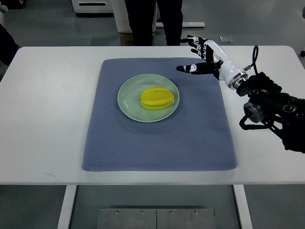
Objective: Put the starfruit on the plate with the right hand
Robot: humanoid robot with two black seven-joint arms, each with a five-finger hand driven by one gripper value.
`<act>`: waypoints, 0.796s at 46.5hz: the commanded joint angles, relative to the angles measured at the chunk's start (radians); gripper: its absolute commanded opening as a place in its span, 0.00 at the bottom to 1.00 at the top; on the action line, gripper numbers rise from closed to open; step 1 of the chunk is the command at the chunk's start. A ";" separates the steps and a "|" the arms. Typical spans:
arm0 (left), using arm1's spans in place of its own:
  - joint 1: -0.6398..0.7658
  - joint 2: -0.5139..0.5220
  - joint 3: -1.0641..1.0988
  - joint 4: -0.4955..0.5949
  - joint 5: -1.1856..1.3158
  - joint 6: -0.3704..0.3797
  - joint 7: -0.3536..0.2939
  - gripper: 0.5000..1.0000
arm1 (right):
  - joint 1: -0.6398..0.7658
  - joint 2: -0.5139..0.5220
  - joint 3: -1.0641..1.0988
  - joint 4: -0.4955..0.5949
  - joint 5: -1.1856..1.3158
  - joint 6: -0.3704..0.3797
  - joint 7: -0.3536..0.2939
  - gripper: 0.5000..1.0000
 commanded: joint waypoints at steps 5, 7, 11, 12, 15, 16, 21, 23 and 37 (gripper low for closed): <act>0.000 0.000 0.000 0.000 0.000 0.000 0.000 1.00 | -0.022 -0.069 0.037 -0.003 0.143 0.015 -0.005 1.00; 0.000 0.000 0.000 0.000 0.000 0.000 0.000 1.00 | -0.027 -0.087 0.046 -0.005 0.186 0.026 -0.006 1.00; 0.000 0.000 0.000 0.000 0.000 0.000 0.000 1.00 | -0.028 -0.115 0.052 -0.014 0.242 0.078 -0.011 1.00; 0.000 0.000 0.000 0.000 0.000 0.000 0.000 1.00 | -0.028 -0.118 0.054 -0.017 0.252 0.092 -0.011 1.00; 0.000 0.000 0.000 0.000 0.000 0.000 0.000 1.00 | -0.031 -0.122 0.066 -0.034 0.281 0.117 -0.011 1.00; 0.000 0.000 0.000 0.000 0.000 0.000 0.000 1.00 | -0.036 -0.122 0.072 -0.041 0.290 0.121 -0.011 1.00; 0.000 0.000 0.000 0.000 0.000 0.000 0.000 1.00 | -0.080 -0.119 0.134 -0.087 0.333 0.156 -0.013 1.00; 0.000 0.000 -0.001 0.000 0.000 0.000 0.001 1.00 | -0.095 -0.119 0.167 -0.107 0.350 0.178 -0.017 1.00; 0.000 0.000 0.000 0.000 0.000 0.000 0.000 1.00 | -0.186 -0.113 0.273 -0.161 0.399 0.230 -0.023 1.00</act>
